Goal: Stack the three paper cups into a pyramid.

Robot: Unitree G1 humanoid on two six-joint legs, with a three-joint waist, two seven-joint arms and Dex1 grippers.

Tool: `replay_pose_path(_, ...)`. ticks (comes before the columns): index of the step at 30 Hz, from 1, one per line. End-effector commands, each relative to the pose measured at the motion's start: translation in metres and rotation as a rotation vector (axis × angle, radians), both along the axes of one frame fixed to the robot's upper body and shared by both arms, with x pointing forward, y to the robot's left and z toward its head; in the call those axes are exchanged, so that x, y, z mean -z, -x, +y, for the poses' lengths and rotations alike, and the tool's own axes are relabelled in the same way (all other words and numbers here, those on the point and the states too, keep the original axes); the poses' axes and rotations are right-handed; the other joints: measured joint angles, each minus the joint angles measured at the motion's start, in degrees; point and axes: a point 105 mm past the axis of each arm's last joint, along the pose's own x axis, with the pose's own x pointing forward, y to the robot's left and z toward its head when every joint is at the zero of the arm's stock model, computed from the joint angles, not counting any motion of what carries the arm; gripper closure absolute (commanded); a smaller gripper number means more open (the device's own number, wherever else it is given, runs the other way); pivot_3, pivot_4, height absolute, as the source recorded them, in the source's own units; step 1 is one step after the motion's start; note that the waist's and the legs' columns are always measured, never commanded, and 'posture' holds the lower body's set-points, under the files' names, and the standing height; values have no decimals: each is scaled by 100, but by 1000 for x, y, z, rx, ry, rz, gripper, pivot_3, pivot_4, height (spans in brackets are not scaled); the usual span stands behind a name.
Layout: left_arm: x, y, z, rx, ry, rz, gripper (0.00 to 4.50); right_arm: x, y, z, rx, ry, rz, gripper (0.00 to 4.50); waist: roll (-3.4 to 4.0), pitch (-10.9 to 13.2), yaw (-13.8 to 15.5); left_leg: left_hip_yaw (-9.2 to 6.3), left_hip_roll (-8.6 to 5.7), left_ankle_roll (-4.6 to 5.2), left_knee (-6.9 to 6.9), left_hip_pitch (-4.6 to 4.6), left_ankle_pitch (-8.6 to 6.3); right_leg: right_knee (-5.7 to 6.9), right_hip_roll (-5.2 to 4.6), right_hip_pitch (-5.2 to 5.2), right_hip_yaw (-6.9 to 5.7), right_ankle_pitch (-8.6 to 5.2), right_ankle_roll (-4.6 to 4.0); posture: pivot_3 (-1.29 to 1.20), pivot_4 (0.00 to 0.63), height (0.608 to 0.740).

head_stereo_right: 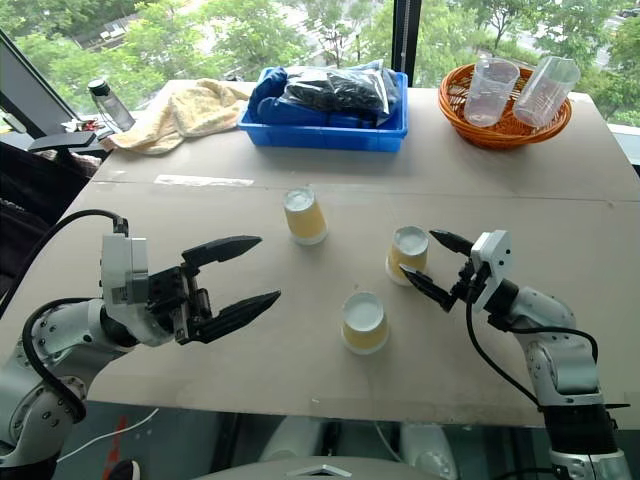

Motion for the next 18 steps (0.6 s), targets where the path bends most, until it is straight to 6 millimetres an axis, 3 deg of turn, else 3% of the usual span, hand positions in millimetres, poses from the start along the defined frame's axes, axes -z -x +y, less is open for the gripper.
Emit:
replay_pose_path(1, -6, 7, 2, 64, -25, -11, 28, -1, -5, 1, 0, 27, -37, 0, 3, 3, -14, 0, 0, 0, 0, 0, 0, 1, 0, 0, 0, 0, 0, 0, 150, 740)
replay_pose_path(14, -6, 13, -6, 158, -43, 7, 28, 3, -12, 3, -2, 30, -53, 0, 6, 21, -97, 1, 0, 1, -1, -2, -1, 5, 0, -3, 2, 0, 0, 0, 150, 740)
replay_pose_path(18, -5, 12, -6, 159, -47, 8, 0, 2, -10, 4, -2, 25, -59, 1415, 7, 22, -96, 1, 0, 1, -1, -2, -1, 5, 0, -4, 2, 0, 0, 0, 150, 740)
